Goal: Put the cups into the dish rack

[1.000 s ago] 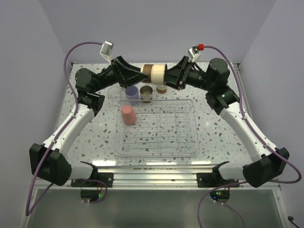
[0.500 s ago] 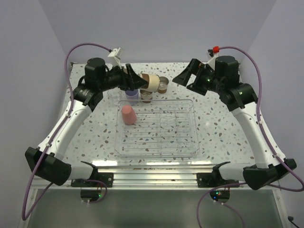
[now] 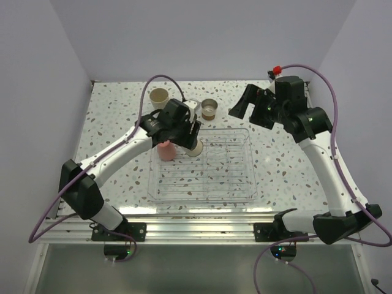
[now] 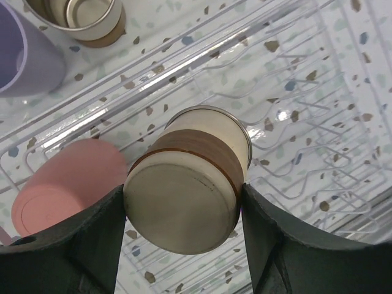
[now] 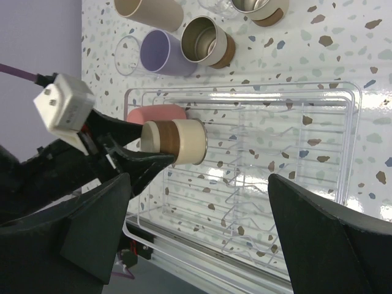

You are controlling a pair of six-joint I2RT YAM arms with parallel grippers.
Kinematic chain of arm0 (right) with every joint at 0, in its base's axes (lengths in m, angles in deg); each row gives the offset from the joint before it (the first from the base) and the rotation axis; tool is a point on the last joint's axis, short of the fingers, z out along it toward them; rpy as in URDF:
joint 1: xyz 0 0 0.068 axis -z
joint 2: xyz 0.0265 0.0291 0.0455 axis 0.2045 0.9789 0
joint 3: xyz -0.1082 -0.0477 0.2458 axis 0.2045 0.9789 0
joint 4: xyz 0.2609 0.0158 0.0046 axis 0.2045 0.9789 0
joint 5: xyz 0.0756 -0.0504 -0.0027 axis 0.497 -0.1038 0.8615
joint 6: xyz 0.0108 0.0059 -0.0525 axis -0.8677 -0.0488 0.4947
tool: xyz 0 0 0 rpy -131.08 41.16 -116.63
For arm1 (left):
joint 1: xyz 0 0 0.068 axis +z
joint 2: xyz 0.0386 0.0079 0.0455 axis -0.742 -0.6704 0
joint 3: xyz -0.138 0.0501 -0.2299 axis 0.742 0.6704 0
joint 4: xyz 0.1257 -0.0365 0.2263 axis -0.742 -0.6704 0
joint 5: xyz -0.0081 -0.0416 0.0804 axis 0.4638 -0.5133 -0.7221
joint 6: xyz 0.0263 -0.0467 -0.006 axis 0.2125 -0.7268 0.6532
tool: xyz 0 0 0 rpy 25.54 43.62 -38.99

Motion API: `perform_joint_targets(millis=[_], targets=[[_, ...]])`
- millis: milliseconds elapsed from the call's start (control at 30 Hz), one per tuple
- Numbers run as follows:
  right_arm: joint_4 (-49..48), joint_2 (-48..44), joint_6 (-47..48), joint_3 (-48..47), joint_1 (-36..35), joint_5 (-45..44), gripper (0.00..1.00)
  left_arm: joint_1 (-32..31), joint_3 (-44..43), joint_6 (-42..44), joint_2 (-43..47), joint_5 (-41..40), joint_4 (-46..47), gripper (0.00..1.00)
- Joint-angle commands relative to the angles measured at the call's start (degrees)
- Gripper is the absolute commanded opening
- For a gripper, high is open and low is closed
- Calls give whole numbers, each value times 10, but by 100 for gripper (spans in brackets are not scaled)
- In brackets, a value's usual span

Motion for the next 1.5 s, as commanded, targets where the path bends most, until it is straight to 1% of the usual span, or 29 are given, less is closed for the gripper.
perform_joint_targets(millis=[0,300,500,567,600,633,700,733,800,833,867,900,933,1033,1133,1167,1333,1467], targets=[[9,1,13,-7,1,-13,97,-14,-10,23,-21,-118,-31,0],[13,6,16,1,0,-16,96,-19,5,19,-84,-134,13,0],[16,10,17,3,0,-18,96,-20,-16,24,-132,-147,29,0],[18,10,17,3,1,-18,96,-20,-20,24,-139,-152,29,4],[18,11,18,3,0,-20,96,-20,-20,26,-143,-151,31,7],[19,11,18,4,0,-20,96,-21,-20,27,-145,-152,34,17],[19,12,19,6,0,-22,96,-21,-19,29,-149,-148,39,26],[19,13,19,8,1,-21,96,-21,-20,31,-149,-147,40,36],[18,12,18,14,0,-19,96,-22,-22,33,-152,-146,40,44],[18,14,18,15,0,-18,96,-22,-23,35,-152,-145,40,51],[18,15,18,14,0,-17,96,-22,-24,36,-153,-144,40,55],[19,17,18,12,1,-16,96,-23,-27,36,-151,-143,40,63],[23,19,19,11,0,-17,96,-23,-28,37,-149,-141,40,67],[26,20,21,12,0,-19,96,-23,-35,39,-145,-136,41,76],[25,18,21,14,0,-19,96,-23,-62,40,-142,-130,29,80],[26,17,21,15,0,-19,96,-23,-82,42,-141,-129,24,81],[30,15,22,18,0,-24,96,-23,-147,49,-133,-115,-10,95],[34,11,25,16,1,-30,96,-17,-224,56,-131,-121,-46,99]])
